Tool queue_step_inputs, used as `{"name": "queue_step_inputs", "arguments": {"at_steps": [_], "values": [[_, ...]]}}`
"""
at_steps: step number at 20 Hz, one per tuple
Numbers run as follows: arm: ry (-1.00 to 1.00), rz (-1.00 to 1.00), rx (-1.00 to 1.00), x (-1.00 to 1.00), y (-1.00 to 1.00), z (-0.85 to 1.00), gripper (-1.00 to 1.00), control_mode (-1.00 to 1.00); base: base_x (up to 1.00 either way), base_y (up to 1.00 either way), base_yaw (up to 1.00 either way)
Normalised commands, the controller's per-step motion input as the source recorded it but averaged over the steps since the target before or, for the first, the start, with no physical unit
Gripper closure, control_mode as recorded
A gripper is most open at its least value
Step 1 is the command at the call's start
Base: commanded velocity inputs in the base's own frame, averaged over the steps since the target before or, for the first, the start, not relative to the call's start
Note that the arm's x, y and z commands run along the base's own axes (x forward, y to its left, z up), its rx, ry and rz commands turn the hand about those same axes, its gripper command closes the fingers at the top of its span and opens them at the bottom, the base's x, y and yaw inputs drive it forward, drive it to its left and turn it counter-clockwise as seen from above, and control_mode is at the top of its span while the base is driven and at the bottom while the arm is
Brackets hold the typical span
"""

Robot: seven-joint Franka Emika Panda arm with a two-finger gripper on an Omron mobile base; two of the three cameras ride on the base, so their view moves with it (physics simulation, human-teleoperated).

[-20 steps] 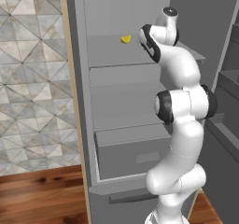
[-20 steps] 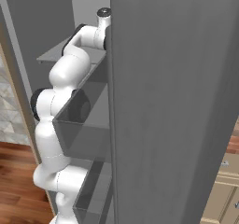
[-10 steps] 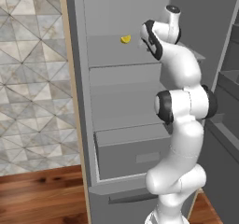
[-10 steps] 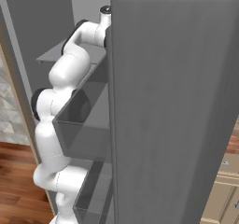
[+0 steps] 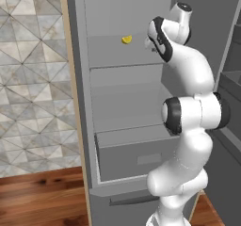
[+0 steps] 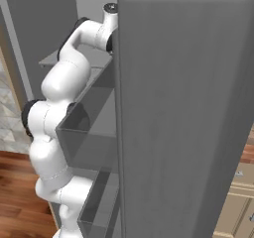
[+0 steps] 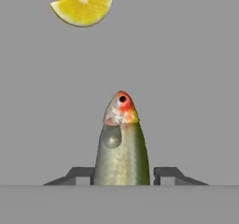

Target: Take the fish out of the fridge, briefly rinse it in the sink, and place it on the tray next to the sink.

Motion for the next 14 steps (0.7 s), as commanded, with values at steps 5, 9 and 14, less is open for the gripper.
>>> {"name": "queue_step_inputs", "arguments": {"at_steps": [5, 9, 14], "values": [[-0.48, 0.00, 0.05, -1.00, 0.01, 0.38, 1.00, -1.00, 0.00, 0.00, 0.00], [-0.29, 0.00, 0.04, -1.00, 0.21, 0.15, 1.00, -1.00, 0.00, 0.00, 0.00], [-0.07, 0.03, 0.00, -1.00, 0.53, -0.63, 1.00, -1.00, 0.00, 0.00, 0.00]]}}
